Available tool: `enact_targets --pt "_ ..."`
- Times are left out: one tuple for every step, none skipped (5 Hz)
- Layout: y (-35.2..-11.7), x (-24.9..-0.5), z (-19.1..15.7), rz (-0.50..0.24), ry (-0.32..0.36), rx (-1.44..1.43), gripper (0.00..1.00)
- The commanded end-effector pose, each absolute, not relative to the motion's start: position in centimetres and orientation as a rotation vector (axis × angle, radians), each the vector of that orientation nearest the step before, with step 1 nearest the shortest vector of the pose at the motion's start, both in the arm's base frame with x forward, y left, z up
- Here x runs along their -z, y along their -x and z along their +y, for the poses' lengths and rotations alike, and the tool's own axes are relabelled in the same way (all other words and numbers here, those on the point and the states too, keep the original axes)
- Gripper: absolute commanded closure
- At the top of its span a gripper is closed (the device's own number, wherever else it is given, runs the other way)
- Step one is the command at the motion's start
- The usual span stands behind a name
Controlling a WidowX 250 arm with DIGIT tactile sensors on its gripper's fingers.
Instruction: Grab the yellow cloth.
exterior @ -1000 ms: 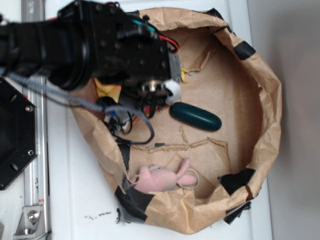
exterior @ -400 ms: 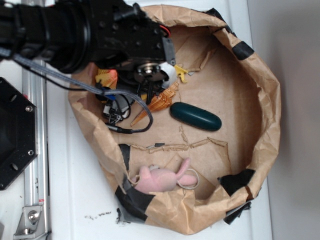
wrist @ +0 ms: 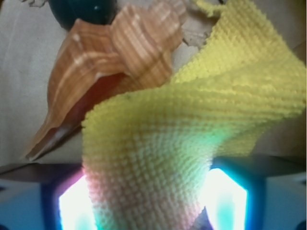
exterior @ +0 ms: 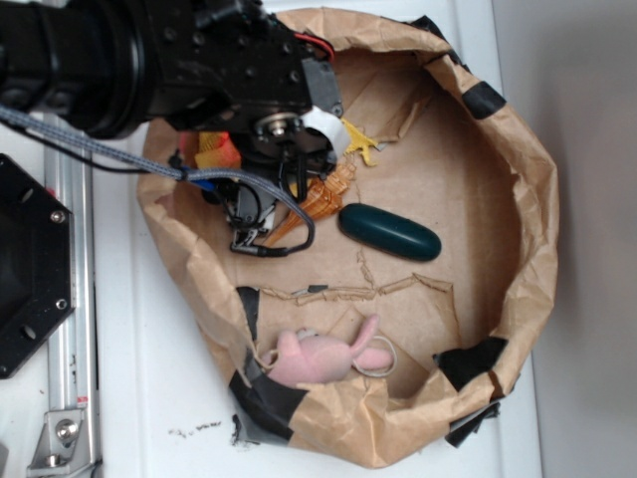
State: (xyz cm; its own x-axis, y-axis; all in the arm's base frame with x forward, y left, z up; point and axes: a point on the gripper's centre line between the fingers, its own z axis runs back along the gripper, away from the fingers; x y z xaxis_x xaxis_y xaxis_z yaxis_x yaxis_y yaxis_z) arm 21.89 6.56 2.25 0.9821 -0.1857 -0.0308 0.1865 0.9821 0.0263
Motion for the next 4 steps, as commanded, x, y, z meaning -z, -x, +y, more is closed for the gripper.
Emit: enact_targets --pt "-21.1 -2.3 6.6 -0.009 -0.057 0.171 1.00" --pt "-21.2 -2.3 6.6 -0.007 -0.059 0.167 1.00" --pt "-21.7 -4.0 6.5 -0.044 -0.074 0.139 1.00" --pt "-23.6 -9.0 3.7 -0.199 -0.009 0.092 1.00"
